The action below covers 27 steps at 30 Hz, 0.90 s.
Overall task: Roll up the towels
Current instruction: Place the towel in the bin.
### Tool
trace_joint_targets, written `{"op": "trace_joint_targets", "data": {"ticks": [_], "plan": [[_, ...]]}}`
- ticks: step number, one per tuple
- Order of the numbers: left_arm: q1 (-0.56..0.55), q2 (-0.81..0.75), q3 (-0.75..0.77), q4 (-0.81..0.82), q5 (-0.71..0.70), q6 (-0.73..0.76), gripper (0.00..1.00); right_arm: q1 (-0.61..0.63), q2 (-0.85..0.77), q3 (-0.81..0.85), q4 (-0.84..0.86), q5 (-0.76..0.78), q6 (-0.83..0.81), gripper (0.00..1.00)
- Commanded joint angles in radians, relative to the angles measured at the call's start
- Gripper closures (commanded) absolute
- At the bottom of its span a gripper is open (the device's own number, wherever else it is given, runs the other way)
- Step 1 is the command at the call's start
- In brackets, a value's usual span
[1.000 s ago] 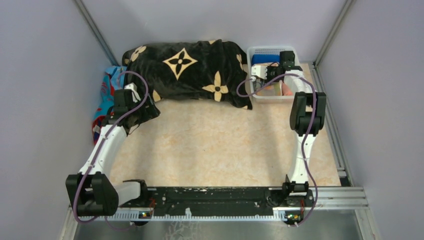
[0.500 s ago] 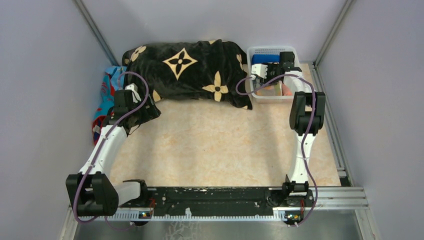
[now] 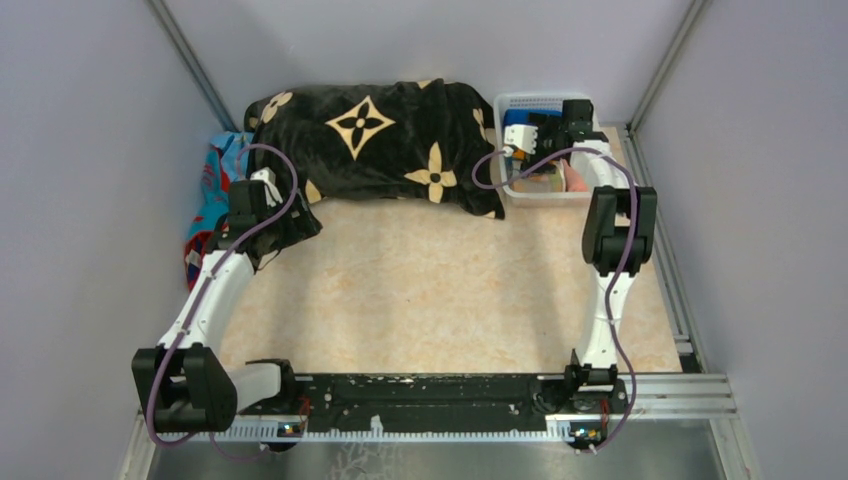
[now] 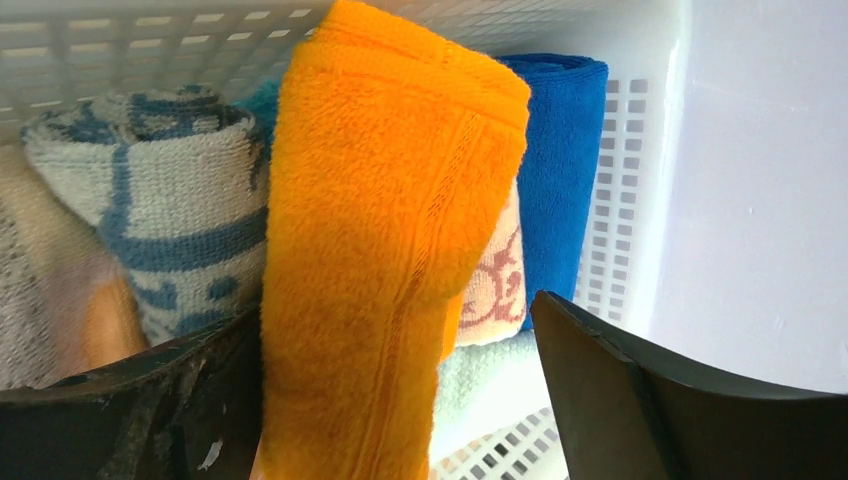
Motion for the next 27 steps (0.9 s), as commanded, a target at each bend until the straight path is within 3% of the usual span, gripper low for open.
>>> {"op": "trace_joint_targets", "data": {"ticks": [1, 11, 19, 22, 27], "plan": [[0.008, -0.018, -0.007, 0.026, 0.013, 0.002, 0.07, -0.006, -0.087, -0.013, -0.031, -0.013, 0.013, 0.08], [0.009, -0.032, -0.014, 0.035, 0.023, 0.004, 0.06, -0.008, -0.151, -0.014, -0.094, -0.025, 0.008, 0.08], [0.005, -0.058, -0.026, 0.054, 0.043, 0.004, 0.06, -0.007, -0.261, -0.113, -0.086, -0.087, 0.091, 0.08], [-0.003, -0.076, -0.024, 0.052, 0.025, 0.002, 0.06, 0.001, -0.383, -0.225, 0.099, -0.113, 0.263, 0.07], [-0.037, -0.120, -0.024, 0.052, -0.031, -0.007, 0.05, 0.040, -0.664, -0.517, 0.542, -0.052, 0.754, 0.01]]}}
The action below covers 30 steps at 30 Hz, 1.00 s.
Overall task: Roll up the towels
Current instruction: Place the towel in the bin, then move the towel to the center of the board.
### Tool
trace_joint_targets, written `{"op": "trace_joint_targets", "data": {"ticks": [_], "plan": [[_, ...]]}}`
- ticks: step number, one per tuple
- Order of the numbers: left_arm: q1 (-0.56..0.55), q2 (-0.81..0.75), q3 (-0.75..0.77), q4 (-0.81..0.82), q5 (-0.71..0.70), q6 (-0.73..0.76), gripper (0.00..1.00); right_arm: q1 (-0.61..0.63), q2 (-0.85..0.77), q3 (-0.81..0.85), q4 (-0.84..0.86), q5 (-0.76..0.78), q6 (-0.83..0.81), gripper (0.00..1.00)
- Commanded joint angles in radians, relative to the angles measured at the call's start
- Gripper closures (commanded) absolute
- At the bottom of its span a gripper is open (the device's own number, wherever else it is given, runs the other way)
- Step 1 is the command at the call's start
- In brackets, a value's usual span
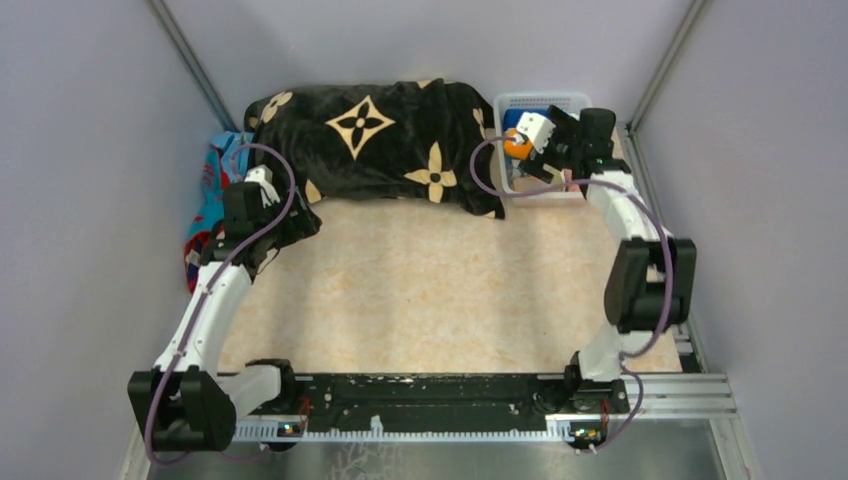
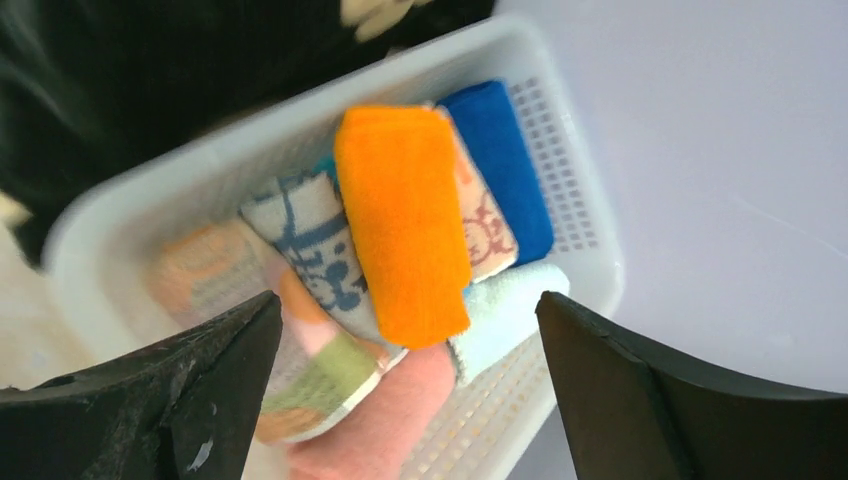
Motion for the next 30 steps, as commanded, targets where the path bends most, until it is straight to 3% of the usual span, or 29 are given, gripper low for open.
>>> {"op": "trace_joint_targets", "data": {"ticks": [1, 4, 11, 21, 30], "plan": [[-0.027, -0.058, -0.008, 0.031, -0.044, -0.011, 0.05, 0.034, -0.325, -0.226, 0.497, 0.014, 0.522, 0.01], [-0.032, -0.068, -0.009, 0.036, -0.053, -0.041, 0.05, 0.037, -0.468, -0.368, 0.656, 0.040, 0.814, 0.01], [0.020, -0.008, -0.001, 0.025, -0.087, -0.161, 0.05, 0.038, -0.658, -0.498, 0.547, 0.146, 1.228, 0.01], [0.273, 0.200, 0.145, -0.012, -0.301, -0.198, 0.05, 0.063, -0.807, -0.782, 0.702, 0.076, 1.424, 0.01], [0.408, 0.373, 0.167, 0.182, -0.417, -0.281, 0.10, 0.103, -0.818, -0.817, 0.773, 0.010, 1.467, 0.04]]}}
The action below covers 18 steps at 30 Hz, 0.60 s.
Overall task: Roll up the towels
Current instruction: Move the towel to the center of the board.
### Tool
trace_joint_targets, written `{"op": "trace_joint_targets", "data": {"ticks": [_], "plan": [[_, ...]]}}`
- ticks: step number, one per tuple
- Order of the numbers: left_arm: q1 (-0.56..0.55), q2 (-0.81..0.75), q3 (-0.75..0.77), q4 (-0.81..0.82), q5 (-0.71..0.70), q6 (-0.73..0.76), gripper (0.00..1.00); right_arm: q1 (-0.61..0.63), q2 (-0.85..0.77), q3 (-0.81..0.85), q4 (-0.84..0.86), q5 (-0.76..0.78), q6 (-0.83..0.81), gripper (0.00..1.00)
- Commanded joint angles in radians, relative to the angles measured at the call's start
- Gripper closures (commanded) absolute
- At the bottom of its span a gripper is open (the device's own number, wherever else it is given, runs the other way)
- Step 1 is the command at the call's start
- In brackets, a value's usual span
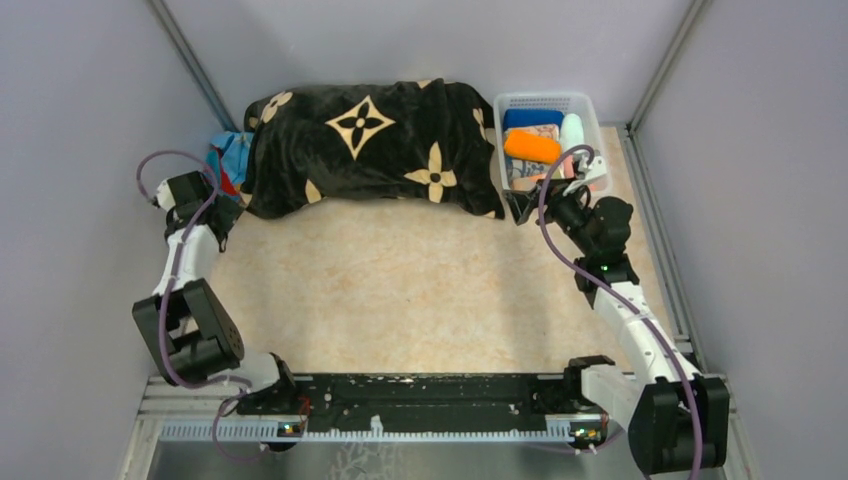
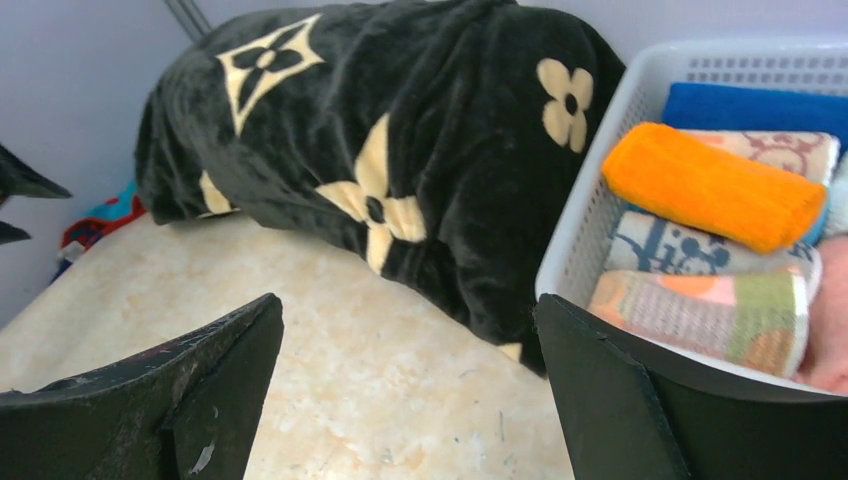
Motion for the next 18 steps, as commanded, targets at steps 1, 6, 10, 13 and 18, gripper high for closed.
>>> {"op": "trace_joint_targets", "data": {"ticks": [1, 6, 10, 13, 18], "plan": [[0.025, 0.095, 0.020, 0.147, -0.125, -0.021, 0.10, 0.020, -0.036, 0.005, 0.113, -0.052, 0.038, 0.04], [0.027, 0.242, 0.095, 0.219, -0.235, 0.064, 0.14, 0.023, -0.040, -0.022, 0.162, -0.074, 0.041, 0.04], [0.027, 0.349, 0.162, 0.255, -0.268, 0.138, 0.16, 0.023, -0.013, -0.026, 0.183, -0.094, 0.050, 0.05], [0.027, 0.447, 0.216, 0.264, -0.266, 0.184, 0.17, 0.023, 0.006, -0.029, 0.191, -0.105, 0.052, 0.05], [0.028, 0.567, 0.320, 0.173, -0.179, 0.169, 0.20, 0.025, 0.024, -0.035, 0.204, -0.111, 0.047, 0.05]]}}
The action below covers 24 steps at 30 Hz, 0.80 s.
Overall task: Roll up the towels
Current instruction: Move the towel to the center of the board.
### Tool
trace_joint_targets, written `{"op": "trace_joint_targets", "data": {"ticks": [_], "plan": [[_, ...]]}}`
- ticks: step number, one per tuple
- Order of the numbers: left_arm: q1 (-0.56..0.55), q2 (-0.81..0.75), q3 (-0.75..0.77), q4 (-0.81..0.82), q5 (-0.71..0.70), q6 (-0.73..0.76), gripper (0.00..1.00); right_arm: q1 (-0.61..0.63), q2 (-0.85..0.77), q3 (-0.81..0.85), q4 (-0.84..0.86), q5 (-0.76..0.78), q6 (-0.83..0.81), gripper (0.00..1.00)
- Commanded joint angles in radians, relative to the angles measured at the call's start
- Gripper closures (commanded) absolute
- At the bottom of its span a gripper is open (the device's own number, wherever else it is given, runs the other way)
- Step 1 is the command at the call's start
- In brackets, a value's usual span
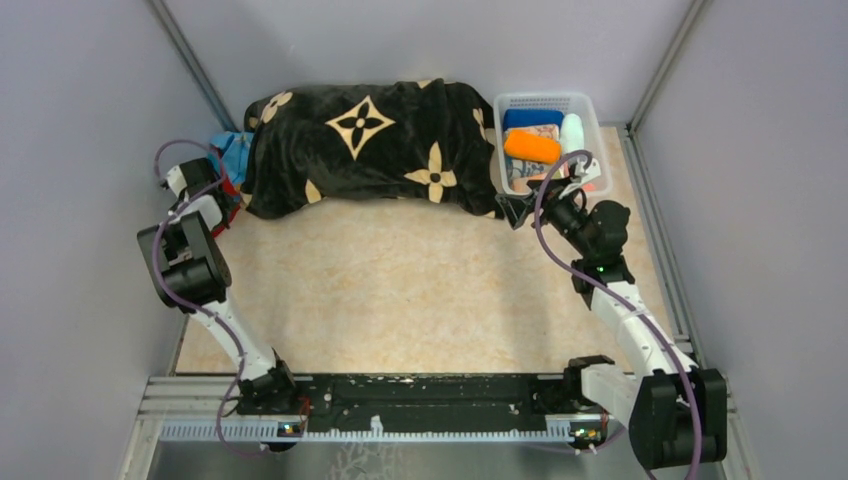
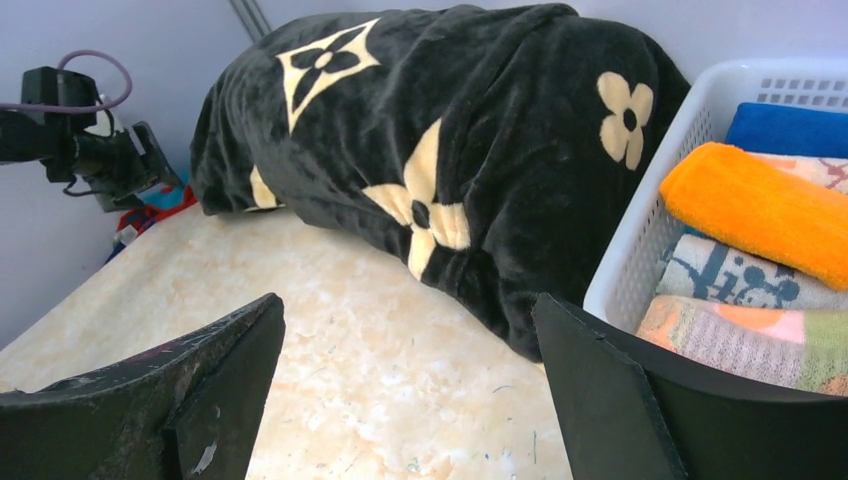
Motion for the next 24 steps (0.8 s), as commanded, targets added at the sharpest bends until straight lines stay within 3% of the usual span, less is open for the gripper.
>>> {"op": "trace_joint_targets", "data": {"ticks": [1, 6, 17, 21, 24], "plan": [[0.004, 0.085, 0.076, -0.052, 0.071, 0.015, 0.21, 0.007, 0.011, -0.002, 0.079, -0.022, 0.003, 0.06], [0.003, 0.158, 0.107, -0.145, 0.132, -0.029, 0.37, 0.008, 0.013, -0.001, 0.083, -0.026, 0.004, 0.06], [-0.001, 0.084, -0.046, -0.284, 0.328, -0.182, 0.99, 0.007, -0.009, 0.008, 0.052, 0.008, 0.003, 0.06], [-0.023, -0.084, -0.201, -0.293, 0.407, -0.243, 1.00, 0.011, -0.026, 0.005, 0.057, 0.014, 0.009, 0.06], [-0.051, -0.238, -0.370, -0.245, 0.571, -0.300, 1.00, 0.029, -0.044, 0.007, 0.037, 0.036, -0.001, 0.06]]}}
